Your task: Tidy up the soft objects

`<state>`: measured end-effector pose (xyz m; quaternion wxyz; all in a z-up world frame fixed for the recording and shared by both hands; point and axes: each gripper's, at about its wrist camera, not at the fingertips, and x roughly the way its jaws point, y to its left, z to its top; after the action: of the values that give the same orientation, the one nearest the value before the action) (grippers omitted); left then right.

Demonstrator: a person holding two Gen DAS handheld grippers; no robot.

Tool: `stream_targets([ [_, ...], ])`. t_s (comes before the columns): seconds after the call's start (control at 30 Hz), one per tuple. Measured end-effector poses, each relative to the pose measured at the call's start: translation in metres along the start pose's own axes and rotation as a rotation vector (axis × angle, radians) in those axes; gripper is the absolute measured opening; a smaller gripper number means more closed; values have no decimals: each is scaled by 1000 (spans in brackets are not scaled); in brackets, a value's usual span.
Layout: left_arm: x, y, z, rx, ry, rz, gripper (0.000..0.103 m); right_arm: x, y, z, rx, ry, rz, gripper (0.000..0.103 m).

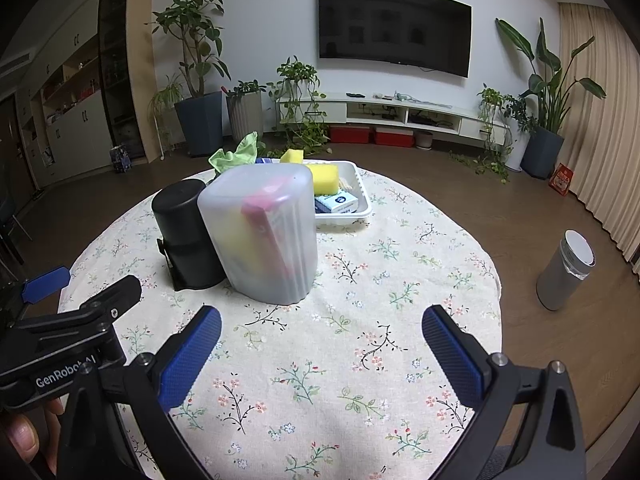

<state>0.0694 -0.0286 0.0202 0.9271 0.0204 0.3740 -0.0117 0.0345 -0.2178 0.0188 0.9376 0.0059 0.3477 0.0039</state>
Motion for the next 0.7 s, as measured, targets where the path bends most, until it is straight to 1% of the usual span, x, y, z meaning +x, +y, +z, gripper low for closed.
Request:
stream_targets([
  [0.7, 2, -2, -2, -2, 1, 4, 99, -1, 0, 1, 0, 1, 0, 103],
])
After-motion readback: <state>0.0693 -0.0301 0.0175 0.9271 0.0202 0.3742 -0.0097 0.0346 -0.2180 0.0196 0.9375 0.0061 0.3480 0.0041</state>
